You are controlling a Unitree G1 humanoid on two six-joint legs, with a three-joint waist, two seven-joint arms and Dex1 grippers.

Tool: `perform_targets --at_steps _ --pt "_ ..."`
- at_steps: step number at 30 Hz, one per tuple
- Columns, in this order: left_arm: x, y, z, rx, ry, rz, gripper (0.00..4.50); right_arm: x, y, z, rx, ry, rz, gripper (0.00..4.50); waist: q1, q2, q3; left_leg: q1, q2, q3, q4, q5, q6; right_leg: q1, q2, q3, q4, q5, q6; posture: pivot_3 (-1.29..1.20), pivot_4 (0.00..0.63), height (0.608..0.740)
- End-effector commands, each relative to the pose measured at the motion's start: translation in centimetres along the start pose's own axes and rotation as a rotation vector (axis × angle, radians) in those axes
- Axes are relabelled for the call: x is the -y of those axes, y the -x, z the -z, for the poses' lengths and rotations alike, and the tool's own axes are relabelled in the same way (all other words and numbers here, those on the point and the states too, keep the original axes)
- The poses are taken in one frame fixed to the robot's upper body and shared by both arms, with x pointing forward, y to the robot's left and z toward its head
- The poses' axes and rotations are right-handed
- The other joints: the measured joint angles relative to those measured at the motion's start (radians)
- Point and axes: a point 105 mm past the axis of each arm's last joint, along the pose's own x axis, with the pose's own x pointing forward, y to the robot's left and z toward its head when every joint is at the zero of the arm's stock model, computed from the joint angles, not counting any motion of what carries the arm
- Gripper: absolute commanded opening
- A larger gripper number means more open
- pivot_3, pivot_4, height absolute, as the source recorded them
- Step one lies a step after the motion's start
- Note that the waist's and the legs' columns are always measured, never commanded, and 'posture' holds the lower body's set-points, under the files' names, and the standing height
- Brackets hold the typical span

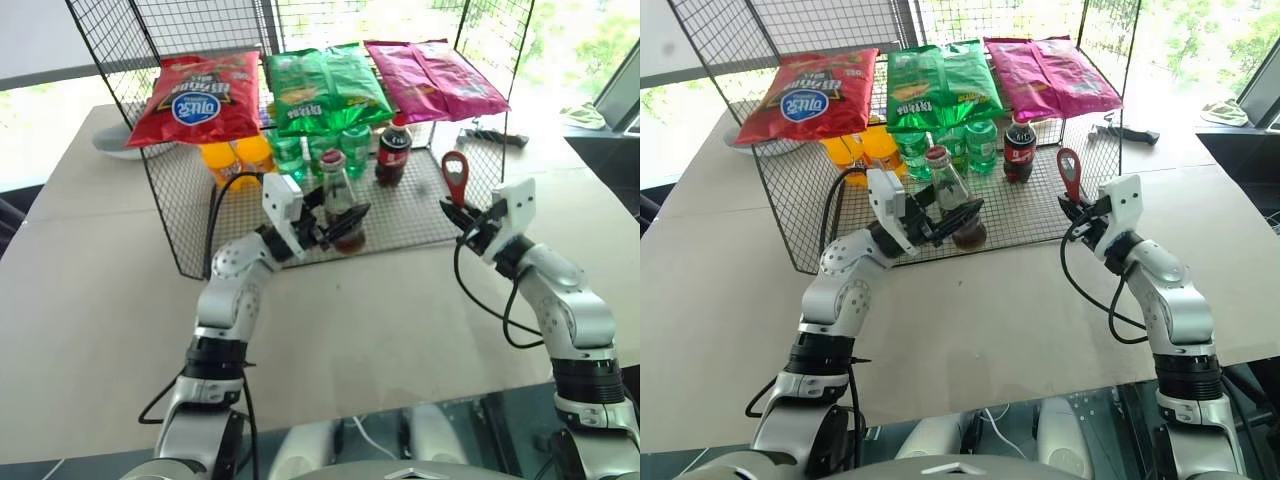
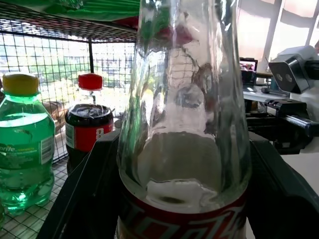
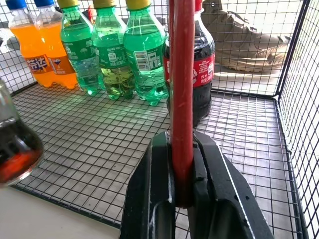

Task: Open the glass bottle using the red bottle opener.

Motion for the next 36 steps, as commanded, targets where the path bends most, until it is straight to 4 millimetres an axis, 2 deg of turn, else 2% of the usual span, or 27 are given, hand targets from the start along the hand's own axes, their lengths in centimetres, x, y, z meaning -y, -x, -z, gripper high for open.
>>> perform_targets --at_steps 1,5,10,15,25,26,29,36 --pt "1.7 0.2 -1.1 0.019 -0.002 0.044 2.54 0.0 0.2 -1.1 0.041 0.028 -0.005 0.0 0.0 0.0 0.0 0.0 0.0 0.0 0.0 0.0 0.0 0.0 0.0 0.0 0.0 0.0 0.0 0.0 0.15 0.74" --pt "2.5 1.5 0.8 -0.062 0.037 0.013 2.54 0.2 0.3 -1.0 0.036 0.028 -0.004 0.0 0.001 0.0 0.0 0.0 0.0 0.0 0.0 0.0 0.0 0.0 0.0 0.0 0.0 0.0 0.0 0.0 0.15 0.74" --pt "3.3 2.5 2.7 -0.114 -0.027 -0.006 2.54 0.3 0.3 -0.9 0.031 0.025 -0.002 0.0 0.003 0.0 0.0 0.001 0.0 0.0 0.0 0.0 0.0 0.0 0.0 0.001 0.0 0.0 0.0 0.0 0.15 0.74" --pt "3.1 2.8 2.9 -0.091 -0.157 -0.07 2.54 0.0 0.3 -0.7 0.031 0.018 -0.004 0.0 0.003 0.0 0.0 0.002 0.0 0.001 -0.001 0.0 0.0 0.0 0.0 0.001 -0.001 0.0 0.0 0.0 0.15 0.74" --pt "3.9 2.6 3.1 -0.045 -0.133 -0.053 2.54 0.1 0.3 -0.5 0.029 0.016 -0.003 0.0 0.003 0.0 0.0 0.002 0.001 0.001 -0.001 0.001 -0.001 0.001 0.001 0.001 0.0 0.001 0.0 0.0 0.15 0.74" --pt "3.9 2.6 3.1 -0.041 -0.13 -0.054 3.55 0.0 0.2 -0.5 0.029 0.016 -0.004 0.0 0.003 0.0 0.0 0.002 0.001 0.001 -0.001 0.001 -0.001 0.001 0.001 0.001 0.0 0.001 0.0 0.0 0.15 0.74" --pt "3.4 2.8 2.8 -0.03 -0.149 -0.088 4.46 0.0 0.2 -0.5 0.029 0.016 -0.005 0.0 0.003 0.0 0.0 0.002 0.001 0.001 -0.002 0.001 -0.001 0.0 0.001 0.001 0.0 0.001 0.0 0.0 0.15 0.74" --pt "2.8 2.1 -0.5 0.09 -0.169 -0.114 4.46 0.0 0.2 -0.4 0.023 0.018 -0.007 0.0 0.004 0.0 0.0 0.002 0.001 0.001 -0.002 0.001 -0.001 0.0 0.001 0.001 0.0 0.001 0.0 0.0 0.15 0.74"
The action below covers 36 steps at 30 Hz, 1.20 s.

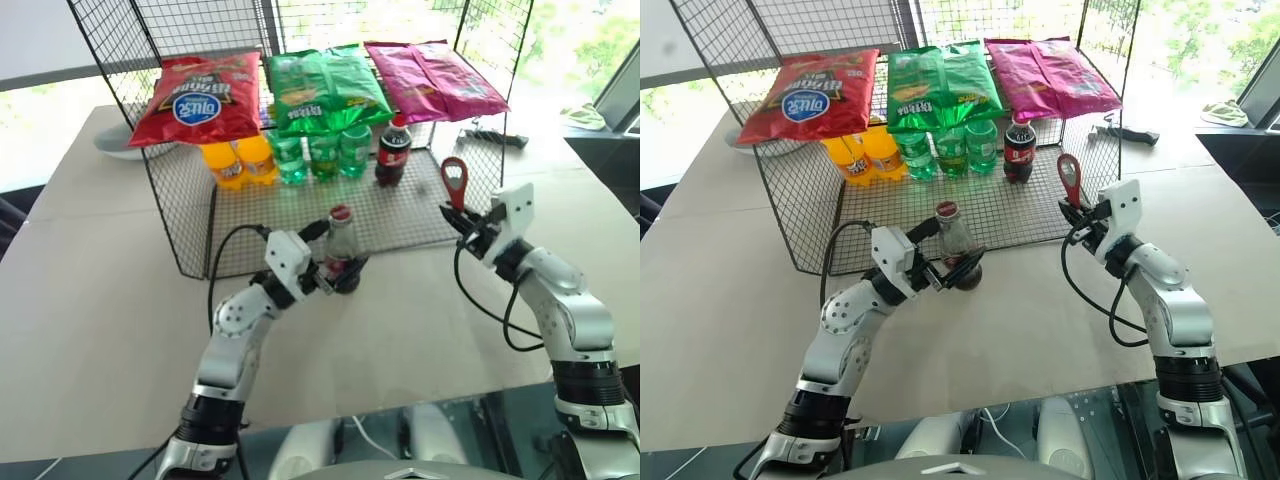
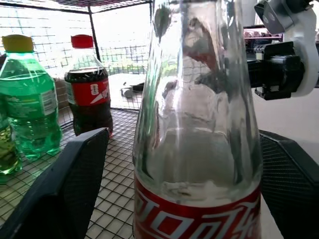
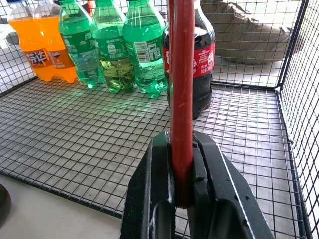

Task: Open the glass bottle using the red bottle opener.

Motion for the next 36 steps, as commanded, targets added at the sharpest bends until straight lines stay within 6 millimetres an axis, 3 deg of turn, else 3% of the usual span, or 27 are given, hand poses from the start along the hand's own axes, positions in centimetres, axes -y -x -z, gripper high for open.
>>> perform_targets --at_steps 1,5,19,27,33,36 --pt "-0.3 -0.5 -3.4 0.117 -0.042 0.002 4.46 -0.1 0.0 -1.0 0.041 0.027 -0.006 0.0 0.0 0.0 0.0 0.0 0.0 0.0 0.0 0.0 0.0 0.0 0.0 0.0 0.0 0.0 0.0 0.0 0.15 0.74" --pt "0.1 -0.6 -4.0 0.138 -0.031 0.025 4.46 -0.2 0.0 -1.0 0.04 0.027 -0.011 0.0 0.0 0.0 0.0 0.0 0.0 0.0 0.0 0.0 0.0 0.0 0.0 0.0 0.0 0.0 0.0 0.0 0.15 0.74" --pt "1.2 -0.3 -3.0 0.088 0.012 0.09 4.46 -2.0 -0.1 -0.2 0.016 0.182 -0.087 0.0 0.0 0.0 0.0 0.0 0.0 0.0 0.0 0.0 0.0 0.0 0.0 0.0 -0.001 0.0 0.0 0.0 0.15 0.74" --pt "1.2 -0.2 -3.0 0.093 0.027 0.095 4.46 -2.7 -0.5 -0.1 0.049 0.188 -0.09 0.0 0.0 0.0 0.0 0.0 0.0 0.0 0.0 0.0 0.0 0.0 0.0 0.0 -0.001 0.0 0.0 0.0 0.15 0.74" --pt "1.0 0.0 -2.7 0.069 0.013 0.076 1.94 -2.5 -0.8 -0.1 0.057 0.19 -0.093 0.0 0.001 0.0 0.0 0.0 0.0 0.0 0.0 0.0 0.0 0.0 0.0 0.0 -0.001 0.0 0.0 0.0 0.15 0.74" --pt "0.9 0.2 -2.1 0.039 0.0 0.074 1.81 -3.0 -1.1 -0.4 0.072 0.192 -0.108 0.0 0.0 0.0 0.0 0.001 0.0 0.0 0.0 0.0 0.0 0.0 0.001 0.0 -0.001 0.0 0.0 0.0 0.15 0.74"
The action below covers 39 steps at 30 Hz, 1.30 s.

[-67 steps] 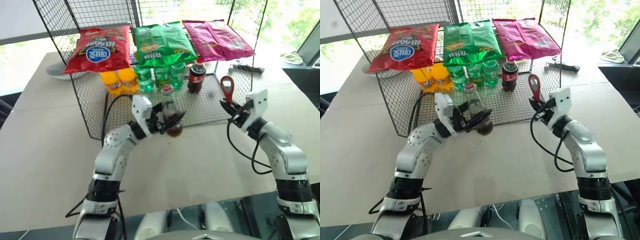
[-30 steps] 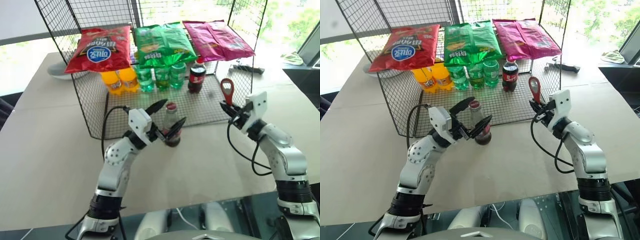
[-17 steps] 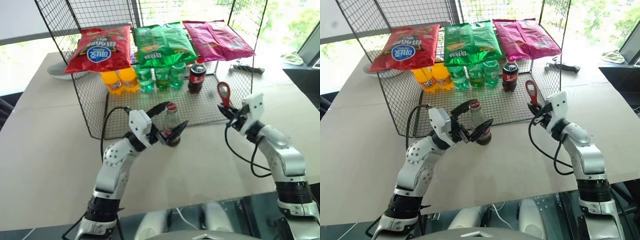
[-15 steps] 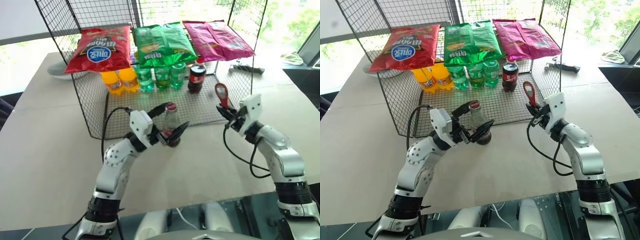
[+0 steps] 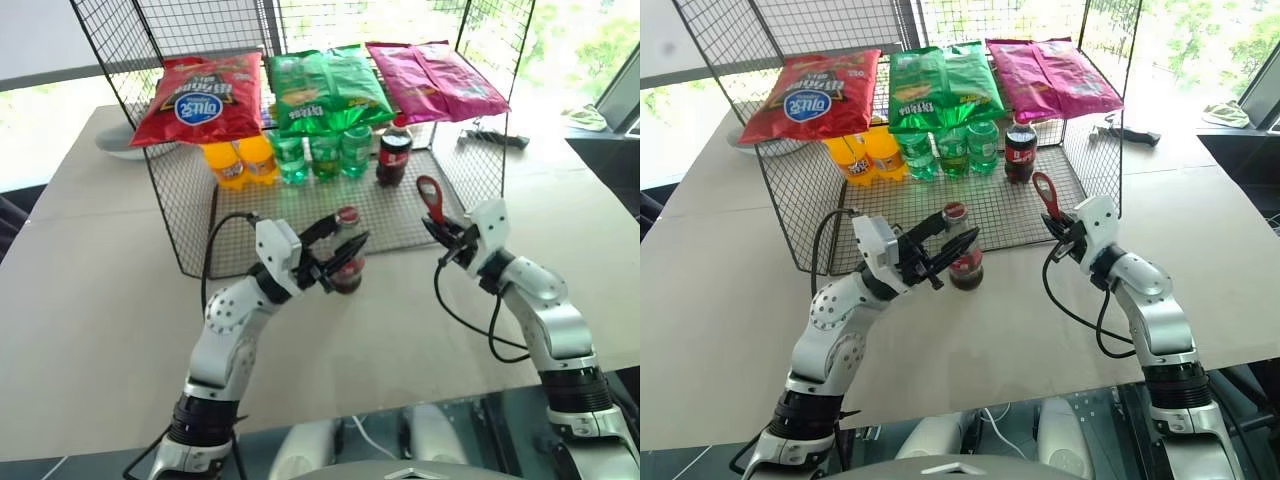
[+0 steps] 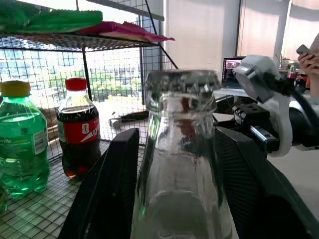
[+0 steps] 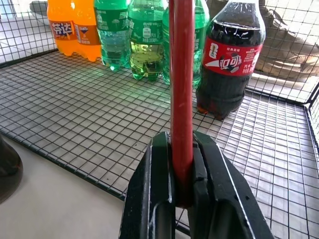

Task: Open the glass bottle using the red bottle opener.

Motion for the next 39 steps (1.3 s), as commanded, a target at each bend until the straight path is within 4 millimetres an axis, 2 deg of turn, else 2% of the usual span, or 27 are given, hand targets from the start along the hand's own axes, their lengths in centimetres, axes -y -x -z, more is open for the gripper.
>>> perform_targets --at_steps 1,7,13,15,20,25,32,39 --pt "0.0 0.5 0.9 -0.058 -0.022 -0.001 1.81 -0.5 -0.6 -2.0 0.079 0.039 -0.023 0.0 0.0 0.0 0.0 0.0 0.0 0.0 0.0 0.0 0.0 0.0 0.0 0.0 0.0 0.0 0.0 0.0 0.15 0.74" --pt "0.1 0.6 1.2 -0.066 -0.013 -0.004 1.81 -1.9 -1.3 -3.7 0.17 0.184 -0.012 0.0 0.0 0.0 0.0 0.001 0.0 0.0 0.0 0.0 0.0 0.0 0.001 0.0 0.0 0.0 0.0 0.0 0.15 0.74" --pt "0.0 0.7 1.4 -0.07 -0.011 -0.003 1.81 -4.4 -2.3 -4.9 0.3 0.503 -0.028 0.0 -0.001 0.0 0.0 0.001 0.0 0.0 0.0 0.0 0.0 0.0 0.001 0.0 0.0 0.0 0.0 0.0 0.15 0.74" --pt "0.0 0.6 1.4 -0.07 -0.011 -0.002 1.81 -5.6 -2.6 -5.0 0.351 0.608 -0.053 0.0 -0.001 0.0 0.0 0.002 0.001 0.0 0.0 0.0 -0.001 0.001 0.001 0.0 0.0 0.0 0.0 0.0 0.15 0.74" --pt "-0.1 0.4 1.4 -0.068 -0.008 -0.002 1.81 -7.3 -3.2 -4.0 0.407 0.724 -0.108 0.0 -0.001 0.0 0.0 0.003 0.001 0.001 0.0 0.0 -0.001 0.002 0.002 0.001 0.0 0.0 0.0 0.0 0.15 0.74" --pt "-0.3 0.4 1.4 -0.065 -0.005 -0.021 1.81 -8.3 -3.7 -3.3 0.458 0.795 -0.133 0.0 -0.001 0.0 -0.001 0.005 0.001 0.001 -0.001 0.001 -0.001 0.003 0.003 0.002 0.0 0.0 0.0 0.0 0.15 0.74" --pt "-0.2 0.2 1.3 -0.064 -0.002 -0.017 1.81 -9.3 -3.4 -2.0 0.478 0.815 -0.165 0.0 -0.001 0.0 -0.001 0.017 0.002 0.003 -0.004 0.001 -0.001 0.012 0.004 0.004 -0.001 0.0 0.0 0.0 0.15 0.74" --pt "0.0 0.0 1.4 -0.065 0.007 -0.008 1.81 -9.7 -4.0 -2.1 0.505 0.85 -0.236 0.0 -0.001 0.0 0.0 0.018 0.002 0.003 -0.004 0.001 -0.001 0.014 0.005 0.004 -0.001 0.0 0.0 0.0 0.15 0.74"
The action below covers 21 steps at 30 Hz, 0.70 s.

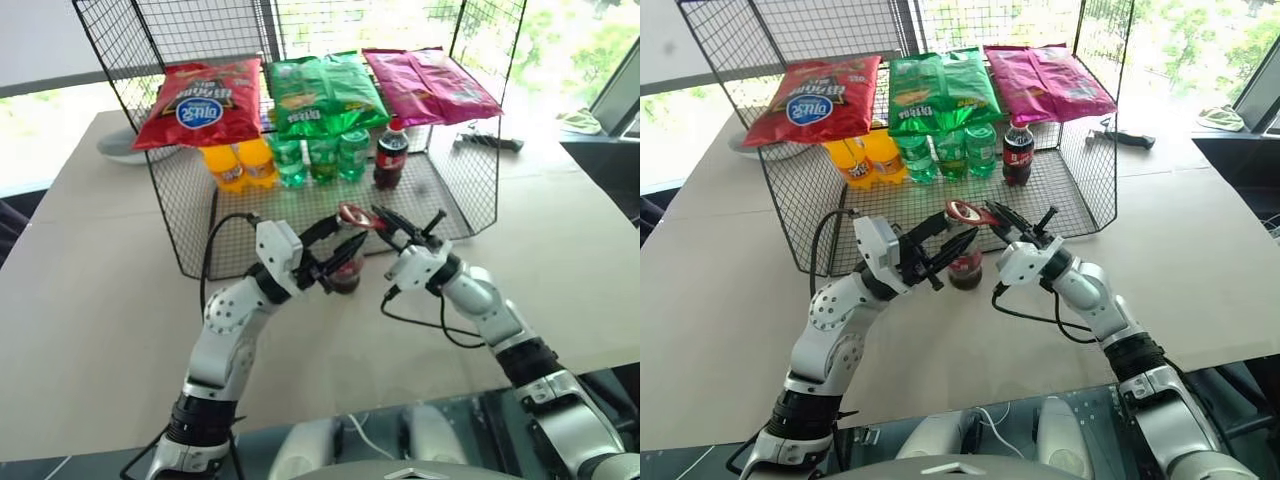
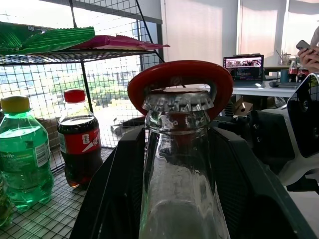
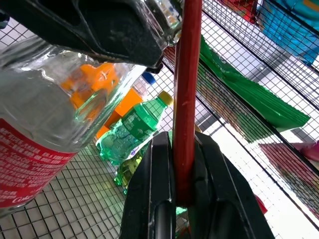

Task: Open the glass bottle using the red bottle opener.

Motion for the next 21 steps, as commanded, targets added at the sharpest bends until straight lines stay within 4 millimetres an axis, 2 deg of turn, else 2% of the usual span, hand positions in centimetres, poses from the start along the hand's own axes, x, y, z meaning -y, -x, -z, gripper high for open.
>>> perform_targets --at_steps 1,8,14,21 --pt "0.2 -0.1 1.0 -0.042 0.022 0.0 1.81 -1.8 -0.6 -1.2 0.087 0.052 -0.128 0.0 0.0 0.0 0.0 0.0 0.0 0.0 0.0 0.0 0.0 0.0 0.0 0.0 0.0 0.0 0.0 0.0 0.15 0.74" --pt "0.2 -0.2 1.2 -0.044 0.024 0.002 1.81 0.6 -0.7 -0.2 0.065 0.198 -0.164 0.0 0.001 0.0 0.0 0.0 0.0 0.0 0.0 0.0 0.0 0.0 0.0 0.0 0.0 0.0 0.0 0.0 0.15 0.74" --pt "0.2 -0.3 1.3 -0.043 0.023 0.002 1.81 2.8 -0.8 -0.3 0.091 0.289 -0.195 0.0 0.003 0.0 0.0 0.0 0.0 0.0 0.0 0.0 0.0 0.001 0.0 0.0 -0.001 0.0 0.0 0.0 0.15 0.74" --pt "0.2 -0.4 1.4 -0.042 0.021 0.001 1.81 3.9 -0.6 0.0 0.094 0.322 -0.209 0.0 0.001 0.0 0.0 0.0 0.0 -0.001 0.0 0.0 0.0 0.002 0.0 -0.001 -0.002 0.0 0.0 0.0 0.15 0.74"
